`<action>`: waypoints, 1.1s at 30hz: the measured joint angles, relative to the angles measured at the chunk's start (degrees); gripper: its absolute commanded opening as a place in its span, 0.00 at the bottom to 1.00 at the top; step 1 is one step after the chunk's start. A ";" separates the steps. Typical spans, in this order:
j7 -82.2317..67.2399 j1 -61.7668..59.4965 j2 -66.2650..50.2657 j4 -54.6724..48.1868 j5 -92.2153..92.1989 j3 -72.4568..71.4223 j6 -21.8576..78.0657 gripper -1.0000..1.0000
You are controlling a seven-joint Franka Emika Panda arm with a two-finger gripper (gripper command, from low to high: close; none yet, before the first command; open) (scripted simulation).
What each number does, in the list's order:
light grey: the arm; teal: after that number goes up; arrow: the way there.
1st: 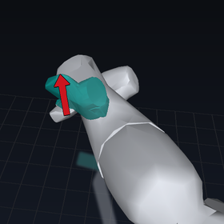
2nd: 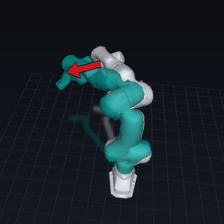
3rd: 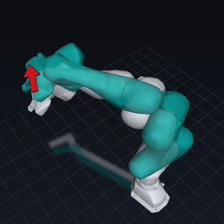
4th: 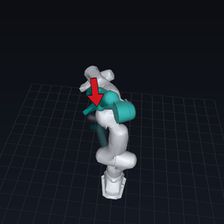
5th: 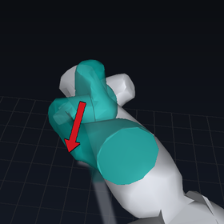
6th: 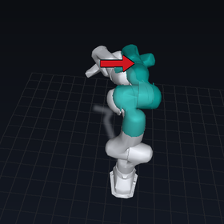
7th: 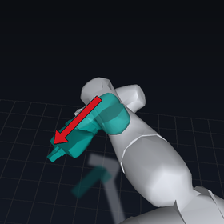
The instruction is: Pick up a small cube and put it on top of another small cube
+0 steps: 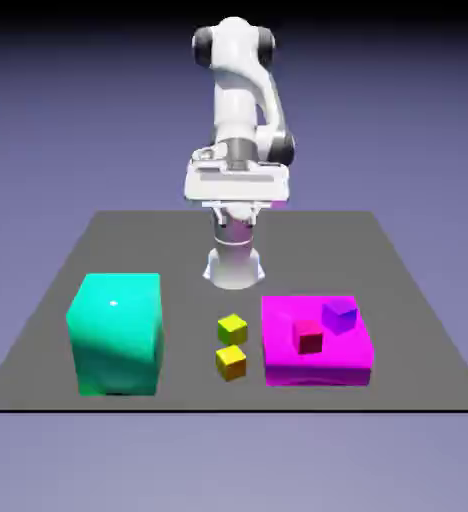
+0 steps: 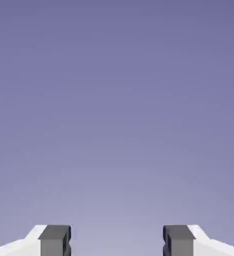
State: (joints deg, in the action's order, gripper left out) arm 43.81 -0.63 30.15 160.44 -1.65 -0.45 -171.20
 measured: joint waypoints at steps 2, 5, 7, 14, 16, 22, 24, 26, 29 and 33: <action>2.24 -2.18 -4.15 -0.93 -2.74 -0.74 4.65 0.50; 5.60 -5.45 -10.38 -2.34 -6.85 -1.85 11.64 0.50; 7.84 -7.63 -14.54 -3.27 -9.59 -2.59 16.29 0.50; 15.69 -15.22 -29.07 -6.54 -19.18 -5.19 32.58 0.50; 17.93 -17.75 -33.22 -7.48 -21.92 -5.93 37.24 0.50; 17.31 -18.79 -42.96 -7.54 -27.72 -8.36 34.28 0.50; 15.67 -18.46 -47.02 -7.07 -29.99 -9.54 29.78 0.00; 15.62 -18.47 -47.03 -7.07 -30.05 -9.55 29.77 0.00; 18.08 -18.97 -40.81 -7.80 -26.67 -7.75 36.66 0.00; 24.80 -19.67 -36.48 -11.97 -25.28 -9.78 43.22 0.00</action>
State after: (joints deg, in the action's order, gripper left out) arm 68.61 -20.30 -6.32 148.47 -26.94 -10.22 -127.98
